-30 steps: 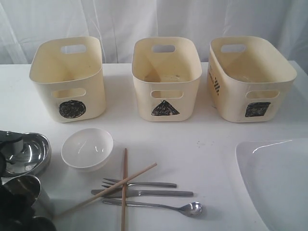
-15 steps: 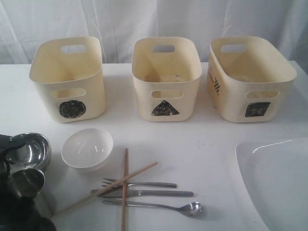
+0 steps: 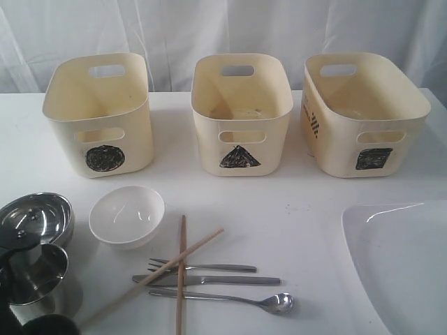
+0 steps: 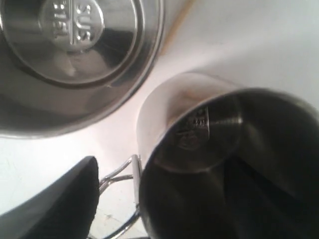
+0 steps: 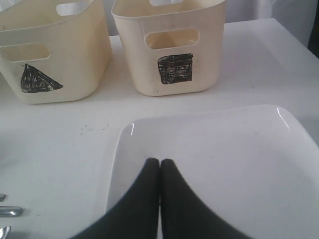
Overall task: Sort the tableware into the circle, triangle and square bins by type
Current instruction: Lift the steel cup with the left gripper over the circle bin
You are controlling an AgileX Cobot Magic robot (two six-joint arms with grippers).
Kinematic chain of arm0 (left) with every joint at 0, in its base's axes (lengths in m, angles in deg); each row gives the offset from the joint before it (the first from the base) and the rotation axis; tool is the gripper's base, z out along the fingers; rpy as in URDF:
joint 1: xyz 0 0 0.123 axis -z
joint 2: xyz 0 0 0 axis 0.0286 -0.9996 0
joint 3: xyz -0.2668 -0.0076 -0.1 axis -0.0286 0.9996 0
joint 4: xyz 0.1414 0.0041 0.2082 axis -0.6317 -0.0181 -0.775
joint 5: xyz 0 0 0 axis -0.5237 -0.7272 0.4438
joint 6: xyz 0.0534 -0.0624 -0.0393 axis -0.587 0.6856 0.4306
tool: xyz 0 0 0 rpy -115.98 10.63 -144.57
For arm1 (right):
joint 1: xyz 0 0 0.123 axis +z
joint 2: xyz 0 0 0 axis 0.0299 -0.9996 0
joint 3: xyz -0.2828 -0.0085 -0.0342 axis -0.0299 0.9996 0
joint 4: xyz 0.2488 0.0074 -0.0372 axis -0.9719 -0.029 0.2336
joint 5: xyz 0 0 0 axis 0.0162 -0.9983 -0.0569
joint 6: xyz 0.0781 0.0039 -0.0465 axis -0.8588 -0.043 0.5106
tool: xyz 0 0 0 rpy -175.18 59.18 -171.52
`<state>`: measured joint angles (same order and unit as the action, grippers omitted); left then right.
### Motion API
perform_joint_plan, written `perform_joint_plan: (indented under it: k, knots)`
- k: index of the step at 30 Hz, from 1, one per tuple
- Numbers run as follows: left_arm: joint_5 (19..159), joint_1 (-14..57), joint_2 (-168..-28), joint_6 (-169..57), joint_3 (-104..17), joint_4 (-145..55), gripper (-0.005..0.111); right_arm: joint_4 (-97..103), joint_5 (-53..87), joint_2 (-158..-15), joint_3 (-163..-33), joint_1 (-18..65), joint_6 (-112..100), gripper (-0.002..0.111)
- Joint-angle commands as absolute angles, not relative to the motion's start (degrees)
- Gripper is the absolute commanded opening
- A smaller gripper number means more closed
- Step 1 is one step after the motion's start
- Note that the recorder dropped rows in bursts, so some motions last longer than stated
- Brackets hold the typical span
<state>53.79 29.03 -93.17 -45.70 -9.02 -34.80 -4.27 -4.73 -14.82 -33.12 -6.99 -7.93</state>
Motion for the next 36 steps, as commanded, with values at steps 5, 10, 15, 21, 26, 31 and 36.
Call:
perform_joint_plan:
  k: [5,10,15,21,26,31,36]
  knots:
    - [53.8,29.4,-93.0,-46.0,-8.0,-32.9,0.042,-4.1,-4.0,-14.7,-33.2,-6.9,-8.0,0.0]
    - [51.0,29.4,-93.0,-46.2,-8.0,-32.7,0.008,-4.1,-4.0,-14.7,-33.2,-6.9,-8.0,0.0]
    - [42.4,29.4,-93.0,-47.7,-11.8,-30.0,0.0,-4.1,-4.0,-14.7,-33.2,-6.9,-8.0,0.0]
    - [38.9,29.4,-93.0,-49.2,-18.9,-30.9,0.0,-4.1,-4.0,-14.7,-33.2,-6.9,-8.0,0.0]
    - [42.4,29.4,-93.0,-52.5,-25.2,-32.8,0.0,-4.1,-4.0,-14.7,-33.2,-6.9,-8.0,0.0]
    - [53.1,29.4,-93.0,-60.8,-32.9,-39.1,0.0,-4.1,-4.0,-14.7,-33.2,-6.9,-8.0,0.0]
    - [71.3,28.9,-93.0,-60.7,-40.5,-45.0,0.0,-4.1,-4.0,-14.7,-33.2,-6.9,-8.0,0.0]
